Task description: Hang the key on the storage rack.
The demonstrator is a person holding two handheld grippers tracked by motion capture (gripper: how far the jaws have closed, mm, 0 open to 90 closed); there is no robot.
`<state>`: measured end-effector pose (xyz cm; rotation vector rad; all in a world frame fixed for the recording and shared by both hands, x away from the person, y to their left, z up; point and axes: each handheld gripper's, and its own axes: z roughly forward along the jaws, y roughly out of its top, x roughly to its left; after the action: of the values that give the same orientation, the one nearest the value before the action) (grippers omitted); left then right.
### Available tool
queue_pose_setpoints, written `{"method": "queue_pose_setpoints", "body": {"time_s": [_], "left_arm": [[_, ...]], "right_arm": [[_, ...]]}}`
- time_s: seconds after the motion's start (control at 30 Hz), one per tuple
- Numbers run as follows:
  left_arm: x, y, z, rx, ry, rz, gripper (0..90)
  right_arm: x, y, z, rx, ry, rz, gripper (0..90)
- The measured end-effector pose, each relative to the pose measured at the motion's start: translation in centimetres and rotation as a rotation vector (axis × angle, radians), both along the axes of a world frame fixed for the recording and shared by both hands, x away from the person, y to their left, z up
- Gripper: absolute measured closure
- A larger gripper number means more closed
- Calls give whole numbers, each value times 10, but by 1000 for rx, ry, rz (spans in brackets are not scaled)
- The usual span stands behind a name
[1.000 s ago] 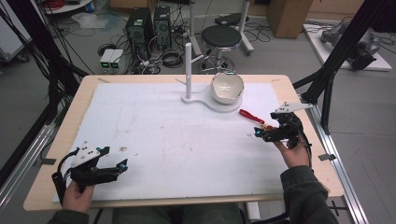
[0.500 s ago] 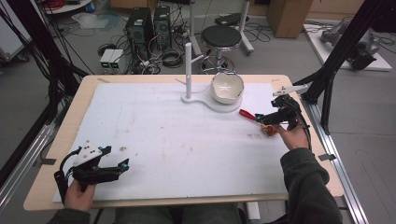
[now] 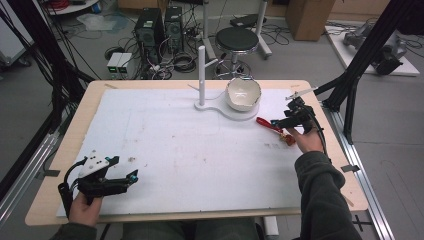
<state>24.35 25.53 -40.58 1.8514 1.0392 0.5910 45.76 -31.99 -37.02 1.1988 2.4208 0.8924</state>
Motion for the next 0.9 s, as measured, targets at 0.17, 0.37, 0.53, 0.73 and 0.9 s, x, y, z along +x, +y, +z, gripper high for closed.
{"method": "queue_pose_setpoints", "body": {"time_s": [0.17, 0.37, 0.53, 0.73, 0.9], "left_arm": [[-1, 0, 0, -2, -1, -3, 191], [-1, 1, 0, -1, -2, 1, 191], [-1, 1, 1, -4, -4, 0, 191], [-1, 1, 0, -3, -2, 4, 191], [-1, 1, 0, -2, -5, 2, 191]], "right_arm": [[5, 0, -9, -47, 45, -13, 344], [9, 1, -15, -79, 78, 1, 459], [12, 1, -23, -97, 91, -5, 538], [13, 0, -32, -115, 115, -24, 585], [14, 1, -38, -132, 134, -30, 633]]}}
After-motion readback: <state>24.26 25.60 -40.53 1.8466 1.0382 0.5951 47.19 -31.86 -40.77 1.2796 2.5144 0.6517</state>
